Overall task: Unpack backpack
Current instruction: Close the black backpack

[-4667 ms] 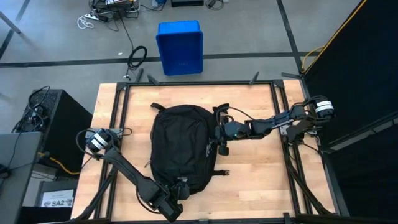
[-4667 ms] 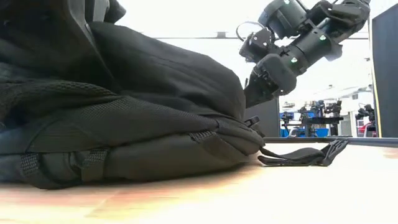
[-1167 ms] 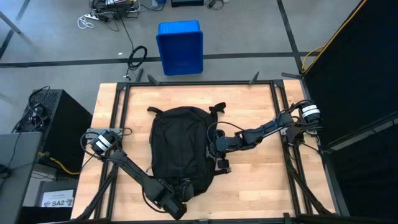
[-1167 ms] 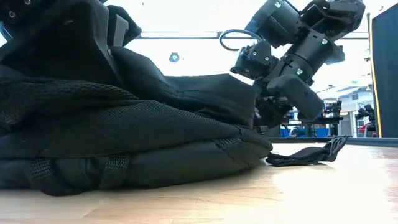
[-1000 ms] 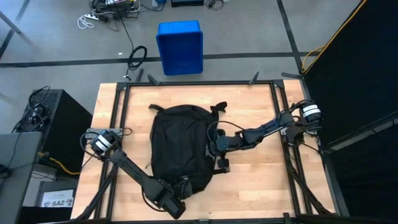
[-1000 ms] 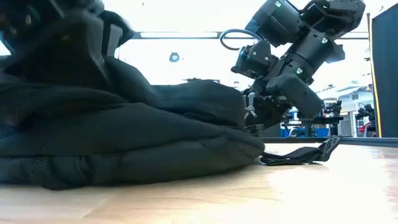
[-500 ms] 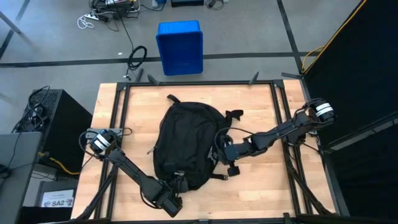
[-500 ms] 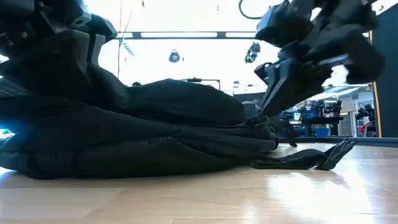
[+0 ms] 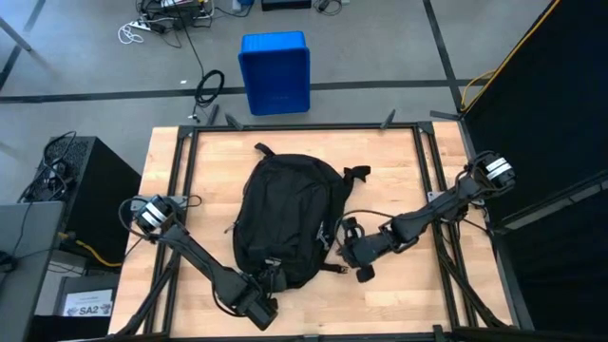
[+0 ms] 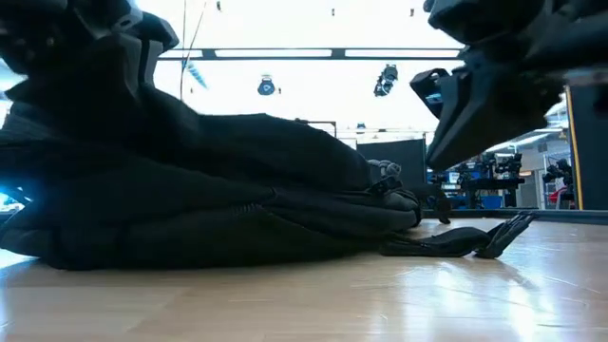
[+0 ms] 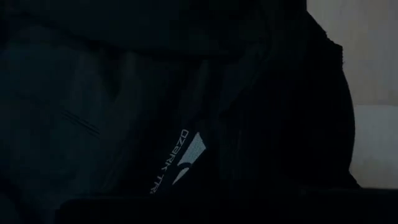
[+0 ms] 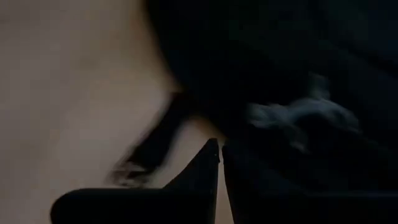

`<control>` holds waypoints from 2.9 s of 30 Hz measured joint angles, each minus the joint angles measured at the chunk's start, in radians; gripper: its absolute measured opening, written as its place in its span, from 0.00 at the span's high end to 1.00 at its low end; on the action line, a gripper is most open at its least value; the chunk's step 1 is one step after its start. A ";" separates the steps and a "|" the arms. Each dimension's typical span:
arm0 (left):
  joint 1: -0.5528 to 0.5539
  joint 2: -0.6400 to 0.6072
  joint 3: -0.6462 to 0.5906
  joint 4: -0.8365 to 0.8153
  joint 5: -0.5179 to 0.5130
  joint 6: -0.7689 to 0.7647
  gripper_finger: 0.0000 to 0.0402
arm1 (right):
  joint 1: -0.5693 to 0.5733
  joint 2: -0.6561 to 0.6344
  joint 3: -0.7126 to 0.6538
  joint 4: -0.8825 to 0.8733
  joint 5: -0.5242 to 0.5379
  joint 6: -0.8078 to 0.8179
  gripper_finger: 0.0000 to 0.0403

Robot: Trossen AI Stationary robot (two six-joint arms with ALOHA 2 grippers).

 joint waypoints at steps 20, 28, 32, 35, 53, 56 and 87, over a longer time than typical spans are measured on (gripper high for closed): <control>-0.004 -0.010 0.000 0.054 0.005 0.026 1.00 | -0.094 0.128 -0.051 0.281 -0.047 -0.137 0.57; -0.004 -0.011 0.000 0.056 0.009 0.026 1.00 | -0.094 0.124 -0.051 0.297 -0.046 -0.134 0.59; -0.004 -0.011 0.000 0.057 0.011 0.025 1.00 | -0.093 0.124 -0.051 0.298 -0.059 -0.134 0.61; -0.004 -0.011 0.000 0.058 0.011 0.024 1.00 | -0.093 0.124 -0.051 0.302 -0.066 -0.126 0.62; -0.004 -0.011 0.000 0.060 0.012 0.022 1.00 | -0.094 0.122 -0.051 0.320 -0.155 -0.101 0.62; -0.004 -0.011 0.000 0.060 0.012 0.022 1.00 | -0.091 0.122 -0.050 0.289 -0.097 -0.120 0.63; -0.004 -0.011 0.001 0.066 0.028 0.022 1.00 | -0.079 0.094 -0.050 0.429 -0.147 -0.200 0.88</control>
